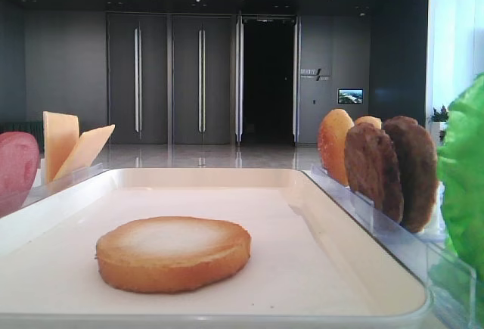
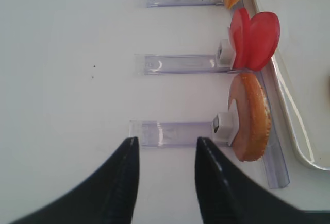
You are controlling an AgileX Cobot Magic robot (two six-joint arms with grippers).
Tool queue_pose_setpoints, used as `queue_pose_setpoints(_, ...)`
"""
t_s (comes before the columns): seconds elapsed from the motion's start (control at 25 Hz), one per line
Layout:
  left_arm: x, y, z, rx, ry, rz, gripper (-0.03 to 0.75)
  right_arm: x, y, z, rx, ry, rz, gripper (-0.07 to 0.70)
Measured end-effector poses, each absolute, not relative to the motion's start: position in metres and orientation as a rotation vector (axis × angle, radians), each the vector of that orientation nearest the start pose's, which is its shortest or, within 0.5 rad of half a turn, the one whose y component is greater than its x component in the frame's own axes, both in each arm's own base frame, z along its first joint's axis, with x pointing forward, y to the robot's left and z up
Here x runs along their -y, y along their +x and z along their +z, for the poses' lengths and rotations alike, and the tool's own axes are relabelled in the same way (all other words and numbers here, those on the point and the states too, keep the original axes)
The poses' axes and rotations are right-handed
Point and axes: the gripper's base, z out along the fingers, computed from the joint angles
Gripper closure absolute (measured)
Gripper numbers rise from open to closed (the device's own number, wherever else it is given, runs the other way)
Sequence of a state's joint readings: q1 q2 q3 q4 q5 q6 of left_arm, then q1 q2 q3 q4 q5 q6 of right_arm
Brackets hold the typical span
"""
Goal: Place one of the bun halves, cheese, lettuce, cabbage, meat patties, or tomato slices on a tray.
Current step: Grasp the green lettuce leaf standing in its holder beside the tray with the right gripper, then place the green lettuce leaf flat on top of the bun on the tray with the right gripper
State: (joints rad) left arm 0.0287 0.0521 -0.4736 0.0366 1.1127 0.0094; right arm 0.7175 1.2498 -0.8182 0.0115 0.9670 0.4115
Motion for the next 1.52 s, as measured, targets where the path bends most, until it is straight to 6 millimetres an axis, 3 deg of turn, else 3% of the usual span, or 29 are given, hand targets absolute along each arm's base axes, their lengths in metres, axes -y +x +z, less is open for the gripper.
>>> queue_pose_setpoints(0.2,-0.003,0.003,0.266,-2.175,-0.022,0.067,0.433,-0.136,0.155,0.258,-2.887,-0.438,0.217,0.569)
queue_pose_setpoints(0.76,-0.003,0.003,0.266,-2.175,-0.022,0.067,0.433,-0.130,0.147,0.324,-2.821,-0.432,0.271,0.569)
queue_pose_setpoints(1.08,-0.003,0.003,0.266,-2.175,-0.022,0.067,0.433,-0.131,0.146,0.326,-2.829,-0.452,0.289,0.569)
queue_pose_setpoints(1.52,-0.003,0.003,0.266,-2.175,-0.022,0.067,0.433,-0.169,0.138,0.332,-2.736,-0.668,0.853,0.569)
